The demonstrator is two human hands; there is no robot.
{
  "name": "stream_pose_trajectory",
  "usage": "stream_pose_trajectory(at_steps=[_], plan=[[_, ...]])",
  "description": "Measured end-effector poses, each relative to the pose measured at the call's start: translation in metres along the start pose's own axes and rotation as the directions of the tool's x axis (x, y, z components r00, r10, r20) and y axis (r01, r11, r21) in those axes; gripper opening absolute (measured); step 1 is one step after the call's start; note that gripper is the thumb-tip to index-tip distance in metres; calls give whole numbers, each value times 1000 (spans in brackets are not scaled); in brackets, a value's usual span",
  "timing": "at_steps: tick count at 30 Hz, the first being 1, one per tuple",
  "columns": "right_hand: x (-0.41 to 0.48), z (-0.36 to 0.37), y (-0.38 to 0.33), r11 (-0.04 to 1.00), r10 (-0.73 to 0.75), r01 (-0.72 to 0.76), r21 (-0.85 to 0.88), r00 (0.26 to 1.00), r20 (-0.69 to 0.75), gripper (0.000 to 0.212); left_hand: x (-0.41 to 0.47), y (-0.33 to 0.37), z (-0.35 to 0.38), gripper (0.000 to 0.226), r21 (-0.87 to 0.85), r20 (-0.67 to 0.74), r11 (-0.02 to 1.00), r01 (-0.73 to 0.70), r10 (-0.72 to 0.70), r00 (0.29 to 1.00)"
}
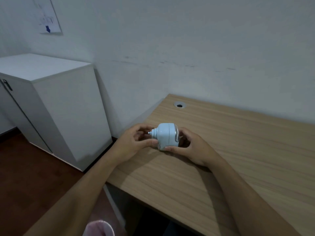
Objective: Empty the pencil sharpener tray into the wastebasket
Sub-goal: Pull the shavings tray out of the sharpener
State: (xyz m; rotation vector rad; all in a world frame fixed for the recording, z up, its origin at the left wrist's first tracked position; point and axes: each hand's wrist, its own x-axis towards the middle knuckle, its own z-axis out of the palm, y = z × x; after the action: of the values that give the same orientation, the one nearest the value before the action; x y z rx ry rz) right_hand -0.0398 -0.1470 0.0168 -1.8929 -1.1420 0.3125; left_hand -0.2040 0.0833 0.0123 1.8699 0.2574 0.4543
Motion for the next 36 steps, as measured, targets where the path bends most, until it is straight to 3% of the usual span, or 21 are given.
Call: stream_pose_trajectory(at_steps=[3,10,19,22,26,36], plan=[[2,2,4,1000,13,-13,7,1000,-28,65,1,-6,2,39,-3,-131,1000,-7,6,991],[3,0,6,1000,6,-6,-7,1000,-18,71,-2,-3,4,7,62,-99,998,-26,32,995],[1,-4,6,1000,8,-8,7,1000,30,61,-15,26,6,46,273,136,962,26,-66,989],[1,-5,6,1000,10,-9,-4,999,49,56,-18,30,9,56,311,140,950,-17,-28,990],[0,-3,4,1000,10,-10,-3,999,54,60,-17,28,8,49,279,112,958,-66,36,993],[-1,-7,8,999,52,-52,0,998,38,56,-29,-6,-35,49,107,59,993,42,-49,997]])
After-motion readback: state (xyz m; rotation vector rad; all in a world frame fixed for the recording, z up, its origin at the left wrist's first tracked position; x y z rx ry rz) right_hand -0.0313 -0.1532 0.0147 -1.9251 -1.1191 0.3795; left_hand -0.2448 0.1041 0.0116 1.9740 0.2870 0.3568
